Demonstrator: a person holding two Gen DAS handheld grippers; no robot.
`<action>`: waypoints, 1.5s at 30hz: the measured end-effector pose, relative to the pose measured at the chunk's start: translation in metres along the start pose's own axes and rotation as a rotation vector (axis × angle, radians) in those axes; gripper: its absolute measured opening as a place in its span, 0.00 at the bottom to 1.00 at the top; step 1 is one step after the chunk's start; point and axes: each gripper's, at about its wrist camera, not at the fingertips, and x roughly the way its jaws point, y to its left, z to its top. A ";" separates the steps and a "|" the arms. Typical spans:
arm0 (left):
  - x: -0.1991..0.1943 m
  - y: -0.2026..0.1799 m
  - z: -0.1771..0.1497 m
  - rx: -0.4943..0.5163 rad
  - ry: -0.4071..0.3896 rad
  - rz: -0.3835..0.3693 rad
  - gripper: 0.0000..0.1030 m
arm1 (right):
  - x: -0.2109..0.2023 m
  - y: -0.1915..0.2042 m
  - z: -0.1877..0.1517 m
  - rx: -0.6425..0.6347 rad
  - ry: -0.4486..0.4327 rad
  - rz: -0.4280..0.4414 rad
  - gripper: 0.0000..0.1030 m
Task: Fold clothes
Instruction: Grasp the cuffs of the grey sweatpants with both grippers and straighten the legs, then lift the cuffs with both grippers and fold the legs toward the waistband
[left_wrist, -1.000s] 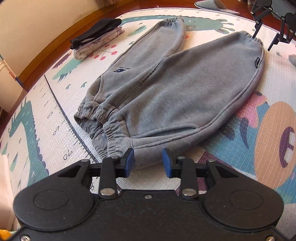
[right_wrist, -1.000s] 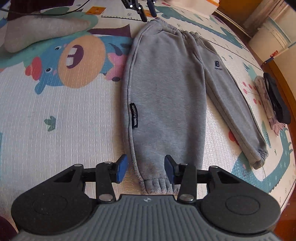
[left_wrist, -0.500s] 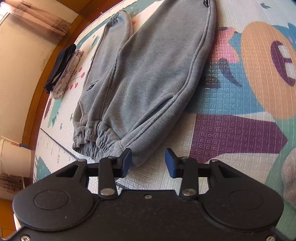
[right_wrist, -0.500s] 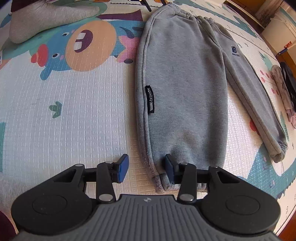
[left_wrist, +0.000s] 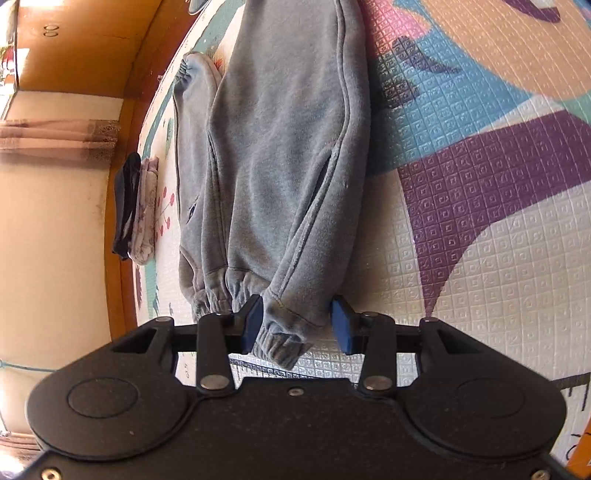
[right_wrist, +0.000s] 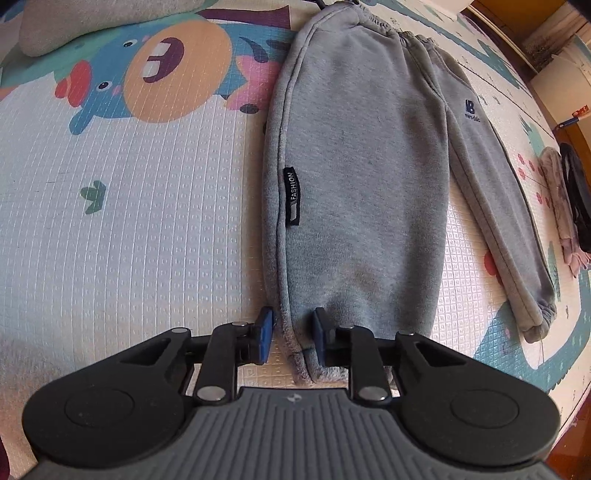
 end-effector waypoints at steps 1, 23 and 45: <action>0.001 -0.001 -0.001 0.024 -0.003 0.009 0.39 | 0.000 0.000 -0.001 0.008 0.000 -0.005 0.24; -0.060 0.071 0.010 -0.532 -0.039 -0.027 0.12 | -0.086 -0.090 -0.017 0.325 -0.109 0.079 0.11; 0.023 0.162 -0.056 -1.293 -0.043 -0.135 0.12 | -0.044 -0.307 -0.016 0.567 -0.147 -0.018 0.11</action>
